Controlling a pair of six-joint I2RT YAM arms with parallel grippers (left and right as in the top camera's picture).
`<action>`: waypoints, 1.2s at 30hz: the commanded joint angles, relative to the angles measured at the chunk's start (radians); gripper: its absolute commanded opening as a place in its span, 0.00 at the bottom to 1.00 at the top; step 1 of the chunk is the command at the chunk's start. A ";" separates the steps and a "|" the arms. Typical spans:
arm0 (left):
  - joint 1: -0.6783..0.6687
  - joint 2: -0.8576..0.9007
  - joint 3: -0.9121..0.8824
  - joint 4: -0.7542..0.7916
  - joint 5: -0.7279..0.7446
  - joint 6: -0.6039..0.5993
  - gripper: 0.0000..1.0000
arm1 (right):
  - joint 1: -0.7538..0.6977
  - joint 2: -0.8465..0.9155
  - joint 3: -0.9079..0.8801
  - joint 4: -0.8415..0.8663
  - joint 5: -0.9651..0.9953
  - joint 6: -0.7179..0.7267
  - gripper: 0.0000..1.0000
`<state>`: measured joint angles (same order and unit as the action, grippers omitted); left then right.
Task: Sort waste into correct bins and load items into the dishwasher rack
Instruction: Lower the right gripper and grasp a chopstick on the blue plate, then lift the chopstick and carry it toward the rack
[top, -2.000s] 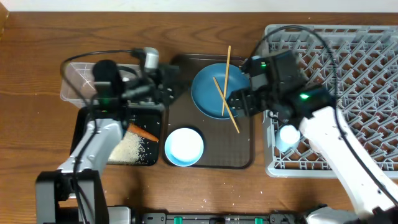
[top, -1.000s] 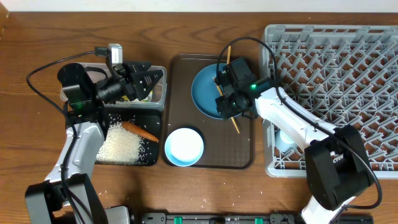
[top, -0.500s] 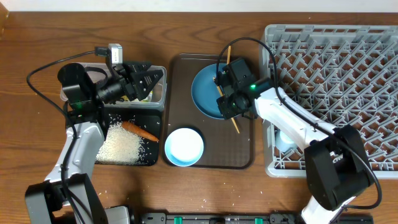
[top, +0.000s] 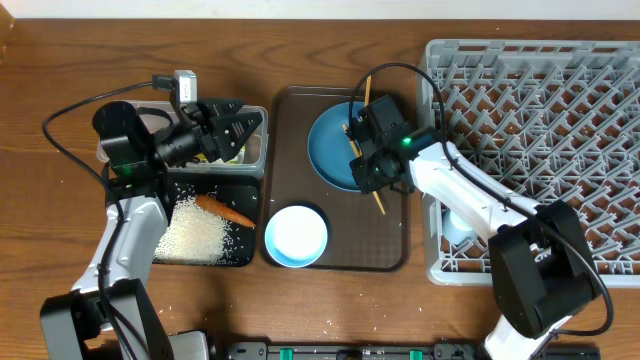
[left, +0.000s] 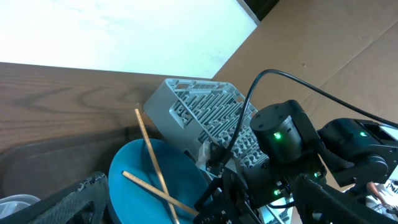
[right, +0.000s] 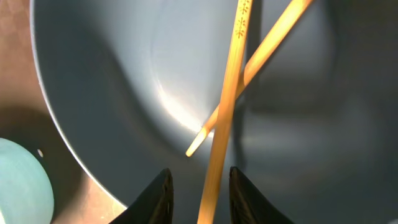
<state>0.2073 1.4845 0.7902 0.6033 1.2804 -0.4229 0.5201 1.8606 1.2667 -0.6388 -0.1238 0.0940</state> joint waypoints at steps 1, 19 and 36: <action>0.001 -0.016 -0.001 0.004 0.020 -0.009 0.96 | 0.006 0.007 -0.008 -0.003 0.016 -0.006 0.27; 0.001 -0.016 -0.001 0.004 0.020 -0.009 0.96 | 0.006 0.007 -0.009 -0.029 0.016 -0.005 0.20; 0.001 -0.016 -0.001 0.004 0.020 -0.009 0.96 | 0.005 0.007 -0.009 -0.036 0.016 -0.006 0.05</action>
<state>0.2073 1.4845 0.7902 0.6033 1.2804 -0.4229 0.5201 1.8606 1.2667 -0.6830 -0.1146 0.0937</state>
